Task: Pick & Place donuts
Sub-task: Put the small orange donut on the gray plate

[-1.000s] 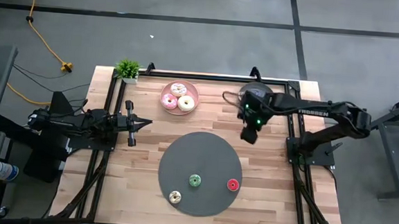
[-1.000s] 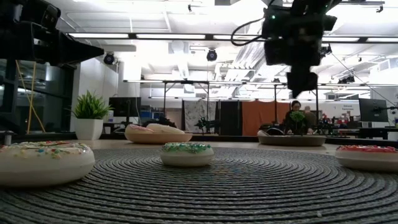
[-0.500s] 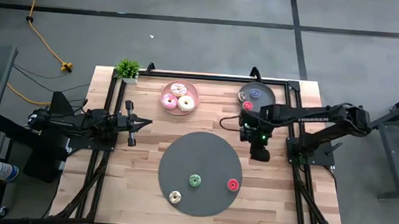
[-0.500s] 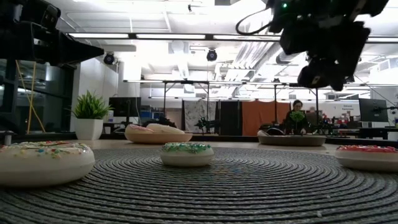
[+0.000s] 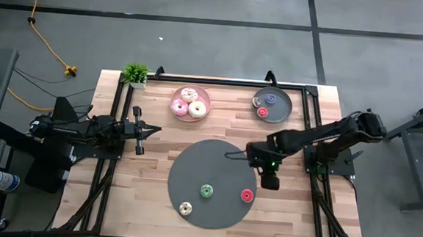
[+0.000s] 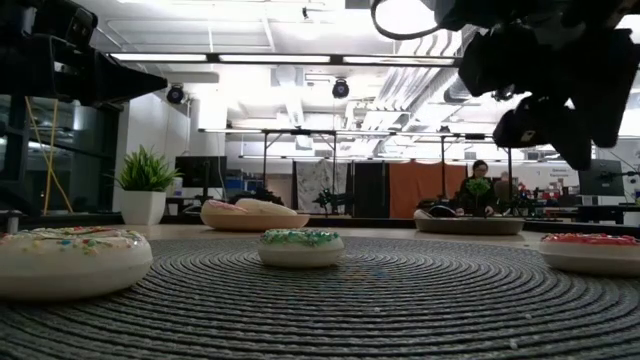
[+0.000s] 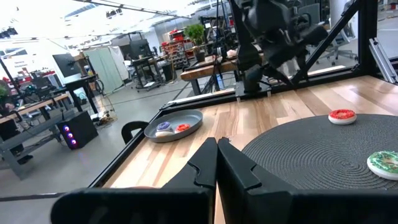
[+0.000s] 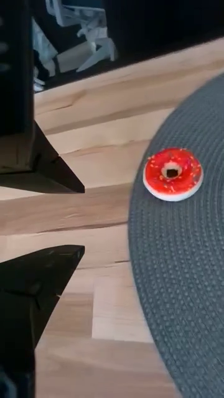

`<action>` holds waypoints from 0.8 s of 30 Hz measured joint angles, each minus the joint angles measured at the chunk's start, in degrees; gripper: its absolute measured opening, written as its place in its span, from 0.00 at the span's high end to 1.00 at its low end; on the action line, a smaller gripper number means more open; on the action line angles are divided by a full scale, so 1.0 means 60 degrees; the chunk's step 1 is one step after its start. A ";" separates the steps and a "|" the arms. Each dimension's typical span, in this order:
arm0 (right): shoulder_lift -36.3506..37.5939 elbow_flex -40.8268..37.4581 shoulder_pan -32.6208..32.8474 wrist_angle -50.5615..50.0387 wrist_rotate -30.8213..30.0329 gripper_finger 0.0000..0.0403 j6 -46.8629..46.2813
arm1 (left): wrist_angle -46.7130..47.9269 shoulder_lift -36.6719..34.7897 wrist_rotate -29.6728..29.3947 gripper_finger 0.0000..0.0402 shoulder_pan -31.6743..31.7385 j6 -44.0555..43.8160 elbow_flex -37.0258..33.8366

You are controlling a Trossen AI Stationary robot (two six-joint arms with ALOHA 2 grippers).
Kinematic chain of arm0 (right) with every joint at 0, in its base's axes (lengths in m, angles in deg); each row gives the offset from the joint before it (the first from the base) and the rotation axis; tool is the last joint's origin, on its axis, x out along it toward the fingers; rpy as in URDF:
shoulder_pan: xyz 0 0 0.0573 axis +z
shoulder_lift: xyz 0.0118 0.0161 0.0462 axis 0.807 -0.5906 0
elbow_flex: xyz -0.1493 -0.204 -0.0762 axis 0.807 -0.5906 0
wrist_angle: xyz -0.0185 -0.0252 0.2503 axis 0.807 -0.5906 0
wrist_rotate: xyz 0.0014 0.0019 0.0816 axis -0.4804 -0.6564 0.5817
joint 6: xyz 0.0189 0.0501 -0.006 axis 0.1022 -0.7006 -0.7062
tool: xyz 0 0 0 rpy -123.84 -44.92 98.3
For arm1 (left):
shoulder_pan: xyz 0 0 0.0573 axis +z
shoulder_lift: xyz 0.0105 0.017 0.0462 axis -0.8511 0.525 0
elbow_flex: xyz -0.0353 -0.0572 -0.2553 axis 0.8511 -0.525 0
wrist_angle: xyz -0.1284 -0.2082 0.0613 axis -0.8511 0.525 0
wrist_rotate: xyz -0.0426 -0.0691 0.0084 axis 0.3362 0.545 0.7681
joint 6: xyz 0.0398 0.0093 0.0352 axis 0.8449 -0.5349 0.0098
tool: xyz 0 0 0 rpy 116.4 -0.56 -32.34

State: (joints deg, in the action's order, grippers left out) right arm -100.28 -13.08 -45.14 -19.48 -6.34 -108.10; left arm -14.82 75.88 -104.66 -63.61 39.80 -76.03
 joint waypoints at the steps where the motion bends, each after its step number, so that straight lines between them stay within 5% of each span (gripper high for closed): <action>1: -0.0084 -0.0001 0.0084 0.0110 -0.0077 0.66 -0.0215 | 0.0000 -0.0003 0.0000 1.00 0.0002 0.0000 -0.0004; 24: -0.1755 -0.0005 0.1314 0.3022 -0.0678 0.66 -0.2505 | 0.0000 -0.0003 0.0000 1.00 0.0002 -0.0002 -0.0002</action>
State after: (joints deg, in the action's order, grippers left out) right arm -110.82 -13.11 -37.26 -1.35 -10.41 -123.13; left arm -14.82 75.86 -104.66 -63.60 39.79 -76.04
